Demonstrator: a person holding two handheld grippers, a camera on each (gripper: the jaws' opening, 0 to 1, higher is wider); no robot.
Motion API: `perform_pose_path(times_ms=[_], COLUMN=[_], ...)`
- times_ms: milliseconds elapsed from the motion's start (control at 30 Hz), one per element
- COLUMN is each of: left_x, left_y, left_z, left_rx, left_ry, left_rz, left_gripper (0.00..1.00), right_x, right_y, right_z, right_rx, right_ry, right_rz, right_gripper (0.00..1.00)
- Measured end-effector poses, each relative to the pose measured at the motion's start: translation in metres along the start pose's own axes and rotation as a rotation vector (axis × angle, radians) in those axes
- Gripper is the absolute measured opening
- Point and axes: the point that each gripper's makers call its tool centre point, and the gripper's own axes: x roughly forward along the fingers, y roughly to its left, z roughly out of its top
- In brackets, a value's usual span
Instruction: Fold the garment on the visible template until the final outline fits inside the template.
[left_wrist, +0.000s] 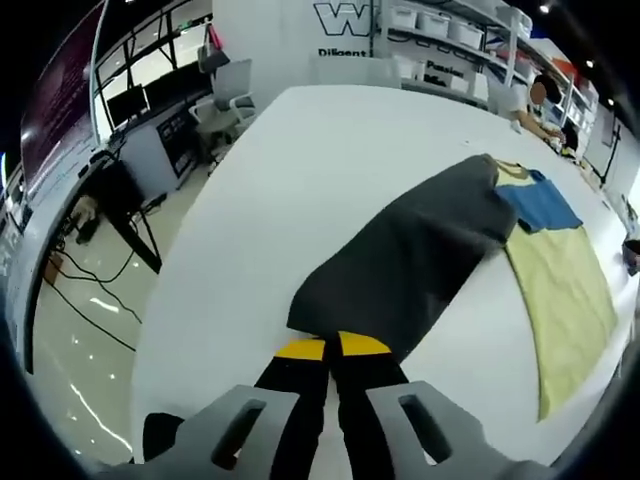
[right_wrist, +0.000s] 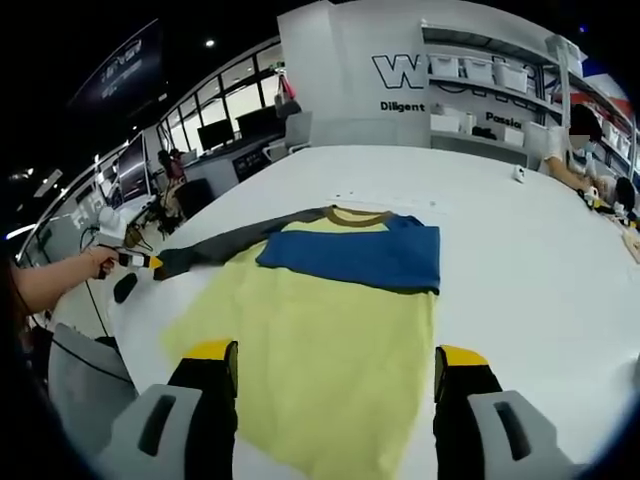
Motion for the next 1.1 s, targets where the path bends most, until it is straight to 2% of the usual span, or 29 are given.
perform_pose_path(times_ms=[367,600,667,833,1000,1100], left_x=[-0.014,-0.016,-0.015,-0.013,-0.011,-0.012], left_y=[0.019,0.028,0.032,0.036,0.038,0.041], left_z=[0.037,0.071,0.081,0.11,0.124,0.127], left_rx=[0.051,0.084,0.112,0.12,0.129,0.132], left_ry=[-0.037,-0.066,-0.061,-0.065,-0.047,-0.028], left_rz=[0.039,0.058,0.075,0.076,0.09,0.109], left_gripper=[0.02,0.02,0.02,0.02,0.03,0.03], right_x=[-0.001,-0.004,-0.005,-0.006,-0.007,-0.008], right_y=[0.016,0.018,0.018,0.018,0.018,0.018], right_z=[-0.007,-0.011,-0.012,-0.013,-0.015,-0.016], right_rx=[-0.013,-0.023,-0.026,-0.031,-0.032,-0.033], right_ry=[0.015,0.025,0.029,0.036,0.043,0.046], right_rz=[0.034,0.042,0.043,0.047,0.05,0.052], right_gripper=[0.8,0.82,0.82,0.82,0.83,0.83])
